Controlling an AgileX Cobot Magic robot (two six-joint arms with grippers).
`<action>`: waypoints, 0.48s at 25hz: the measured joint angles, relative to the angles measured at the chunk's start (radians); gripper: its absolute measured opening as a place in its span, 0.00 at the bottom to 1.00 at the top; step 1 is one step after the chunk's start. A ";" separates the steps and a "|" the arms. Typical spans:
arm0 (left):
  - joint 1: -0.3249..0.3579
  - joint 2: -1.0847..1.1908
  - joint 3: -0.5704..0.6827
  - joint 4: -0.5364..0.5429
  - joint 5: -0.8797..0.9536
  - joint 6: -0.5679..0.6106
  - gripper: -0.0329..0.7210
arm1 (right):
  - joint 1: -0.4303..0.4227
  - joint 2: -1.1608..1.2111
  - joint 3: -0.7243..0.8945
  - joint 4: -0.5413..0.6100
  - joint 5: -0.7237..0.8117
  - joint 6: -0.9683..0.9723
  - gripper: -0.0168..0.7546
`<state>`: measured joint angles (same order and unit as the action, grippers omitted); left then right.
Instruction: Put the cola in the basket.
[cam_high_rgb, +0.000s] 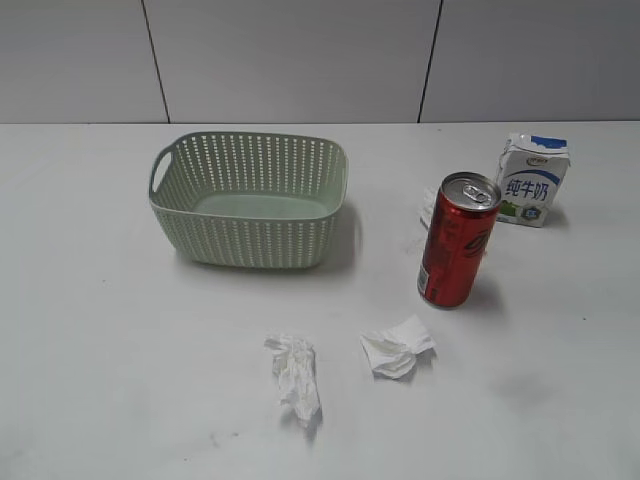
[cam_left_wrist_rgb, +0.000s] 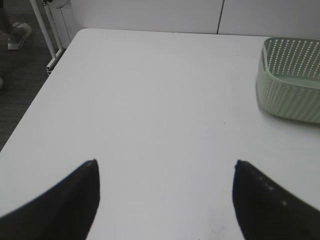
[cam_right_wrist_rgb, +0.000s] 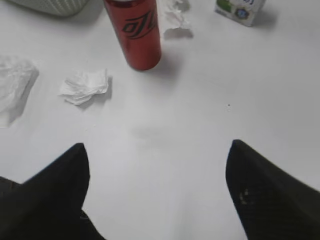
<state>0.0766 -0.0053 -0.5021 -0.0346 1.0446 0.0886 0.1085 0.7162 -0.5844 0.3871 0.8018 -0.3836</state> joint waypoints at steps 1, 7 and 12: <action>0.000 0.000 0.000 0.000 0.000 0.000 0.87 | 0.012 0.041 -0.008 0.010 -0.004 -0.017 0.86; 0.000 0.000 0.000 0.000 0.001 0.000 0.86 | 0.060 0.305 -0.084 0.057 -0.037 -0.115 0.88; 0.000 0.000 0.000 0.000 0.001 0.000 0.85 | 0.075 0.500 -0.160 0.120 -0.064 -0.175 0.90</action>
<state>0.0766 -0.0053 -0.5021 -0.0349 1.0456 0.0886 0.1833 1.2163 -0.7446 0.5070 0.7378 -0.5590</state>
